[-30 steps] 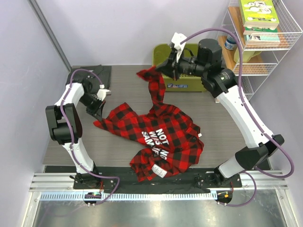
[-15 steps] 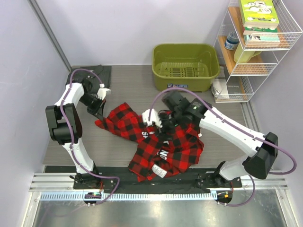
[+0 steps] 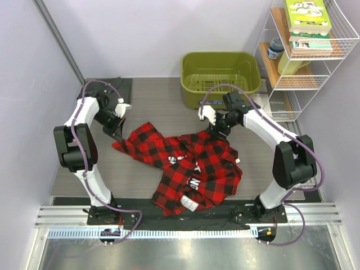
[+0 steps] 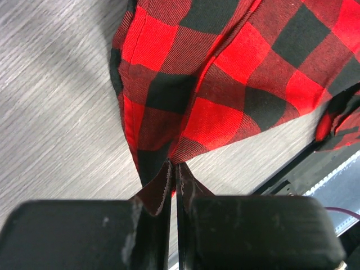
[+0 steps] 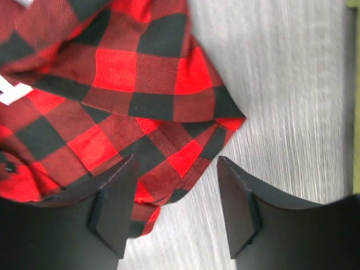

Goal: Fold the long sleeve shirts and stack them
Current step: Flatten the shirt out

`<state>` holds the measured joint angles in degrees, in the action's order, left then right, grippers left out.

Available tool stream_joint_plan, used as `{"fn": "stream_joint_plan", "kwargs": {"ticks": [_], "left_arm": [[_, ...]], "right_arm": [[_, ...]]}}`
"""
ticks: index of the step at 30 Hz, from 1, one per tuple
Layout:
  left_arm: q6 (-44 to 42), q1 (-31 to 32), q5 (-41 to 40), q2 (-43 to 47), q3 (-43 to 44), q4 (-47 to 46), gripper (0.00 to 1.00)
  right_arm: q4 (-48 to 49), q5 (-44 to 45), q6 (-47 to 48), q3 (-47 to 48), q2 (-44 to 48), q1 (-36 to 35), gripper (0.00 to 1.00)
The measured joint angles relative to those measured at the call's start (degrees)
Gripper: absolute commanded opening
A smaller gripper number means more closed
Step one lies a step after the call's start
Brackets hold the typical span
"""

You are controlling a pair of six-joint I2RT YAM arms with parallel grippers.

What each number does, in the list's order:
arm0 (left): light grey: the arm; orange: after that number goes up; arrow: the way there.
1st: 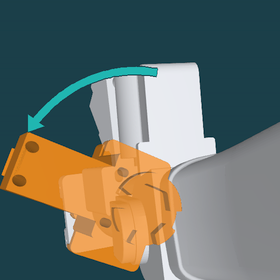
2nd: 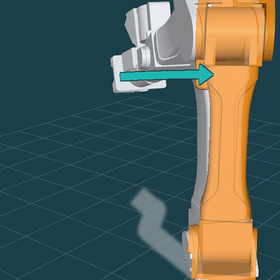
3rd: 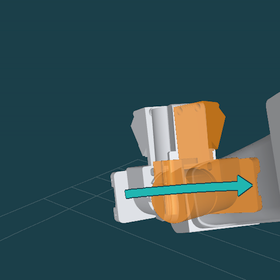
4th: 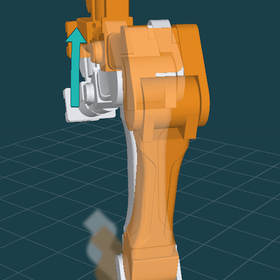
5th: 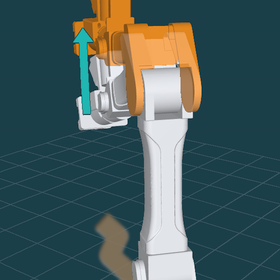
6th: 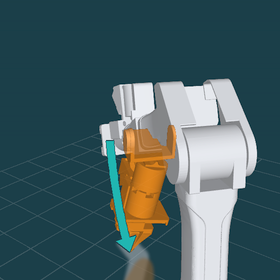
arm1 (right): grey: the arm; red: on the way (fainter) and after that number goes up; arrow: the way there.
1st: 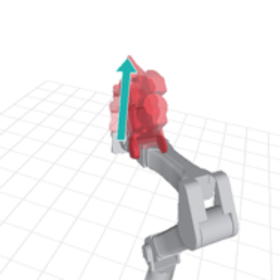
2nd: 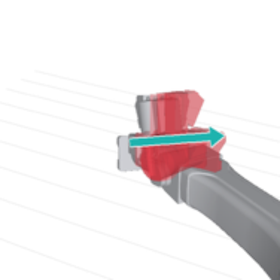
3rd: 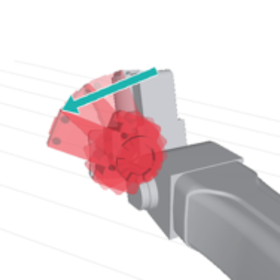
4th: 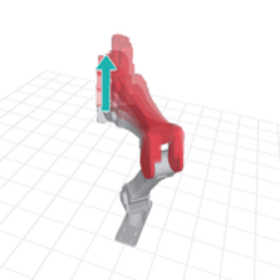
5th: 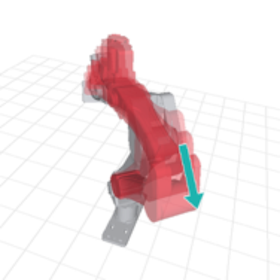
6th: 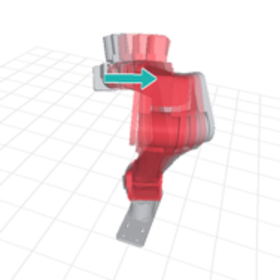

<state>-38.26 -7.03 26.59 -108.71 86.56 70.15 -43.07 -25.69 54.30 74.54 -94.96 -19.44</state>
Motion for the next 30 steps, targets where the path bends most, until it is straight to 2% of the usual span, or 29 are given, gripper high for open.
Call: {"fn": "stream_joint_plan", "kwargs": {"ticks": [1,5,13,14,17,18,19,26,30], "left_arm": [[0.0,0.0,0.0,0.0,0.3,0.5,0.03],[0.0,-0.1,0.0,0.0,2.0,1.4,0.03],[0.3,-0.2,0.1,-0.4,3.1,2.2,0.04],[0.3,-0.2,0.1,-0.4,3.1,2.3,0.05],[0.3,-0.2,0.0,-0.4,3.1,2.5,0.05],[0.3,-0.2,0.0,-0.4,3.1,2.5,0.05],[0.3,-0.3,0.0,-0.4,3.1,2.5,0.04],[-0.1,-0.5,0.0,-0.4,3.1,2.6,0.02],[-1.2,-0.7,0.0,0.1,3.1,2.1,0.0]], "right_arm": [[1.5,-0.2,1.6,-1.8,0.3,-0.1,0.71],[5.4,-1.1,7.7,-7.8,0.6,-0.8,0.75],[15.1,-2.0,13.5,-15.8,0.7,-4.2,0.73],[16.5,-2.0,13.6,-16.4,0.7,-4.7,0.65],[21.4,-2.0,14.3,-17.6,0.7,-6.3,0.3],[22.8,-2.0,14.6,-17.9,0.7,-6.6,0.11],[24.3,-1.9,14.2,-18.3,0.7,-6.8,0.02],[31.6,1.6,5.0,-18.0,1.4,-5.2,0.01],[30.9,1.8,-2.7,-15.9,8.5,0.1,0.01]]}}
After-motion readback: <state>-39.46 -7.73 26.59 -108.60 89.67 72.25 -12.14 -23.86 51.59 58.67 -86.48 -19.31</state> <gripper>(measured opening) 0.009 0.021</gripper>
